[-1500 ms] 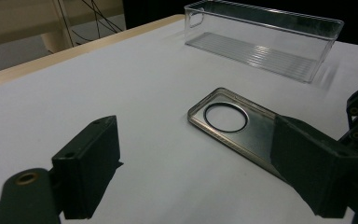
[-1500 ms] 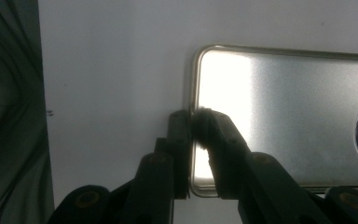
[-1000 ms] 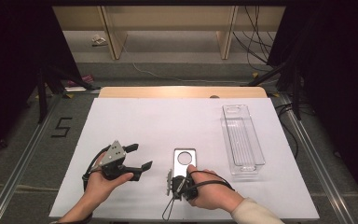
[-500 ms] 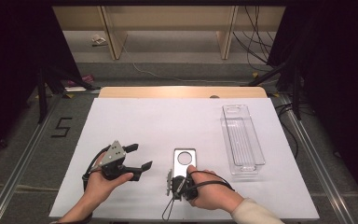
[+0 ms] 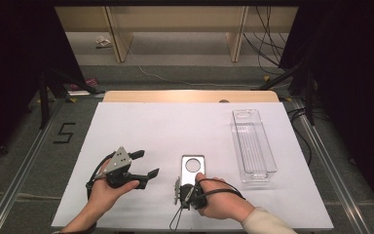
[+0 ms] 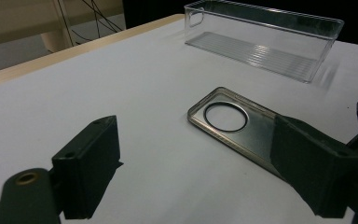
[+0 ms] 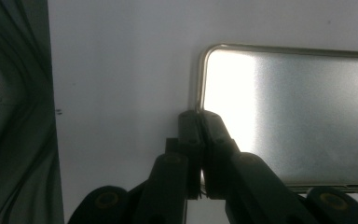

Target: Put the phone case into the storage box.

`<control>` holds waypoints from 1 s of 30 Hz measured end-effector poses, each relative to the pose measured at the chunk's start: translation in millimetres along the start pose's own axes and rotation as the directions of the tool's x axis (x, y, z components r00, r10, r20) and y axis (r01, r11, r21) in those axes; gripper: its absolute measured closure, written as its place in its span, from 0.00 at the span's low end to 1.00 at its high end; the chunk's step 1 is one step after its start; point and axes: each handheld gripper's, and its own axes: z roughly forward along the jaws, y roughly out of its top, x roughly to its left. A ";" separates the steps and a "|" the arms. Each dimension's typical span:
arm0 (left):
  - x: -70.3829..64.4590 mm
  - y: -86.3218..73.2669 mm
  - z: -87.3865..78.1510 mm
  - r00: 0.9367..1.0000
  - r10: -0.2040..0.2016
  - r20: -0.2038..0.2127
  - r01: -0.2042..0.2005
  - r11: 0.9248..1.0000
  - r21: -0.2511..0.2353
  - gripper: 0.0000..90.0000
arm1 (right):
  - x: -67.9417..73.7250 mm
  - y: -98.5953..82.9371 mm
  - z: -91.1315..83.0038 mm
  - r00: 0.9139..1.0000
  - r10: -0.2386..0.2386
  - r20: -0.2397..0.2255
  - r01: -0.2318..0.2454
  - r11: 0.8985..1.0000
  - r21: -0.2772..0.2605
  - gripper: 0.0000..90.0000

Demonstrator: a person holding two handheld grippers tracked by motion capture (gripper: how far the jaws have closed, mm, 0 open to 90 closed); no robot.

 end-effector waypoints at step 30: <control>0.6 0.3 -1.1 1.000 -0.002 -0.005 0.002 1.000 -0.003 0.18 | -1.4 -3.8 -10.0 0.999 0.000 0.043 0.002 0.999 -0.053 0.99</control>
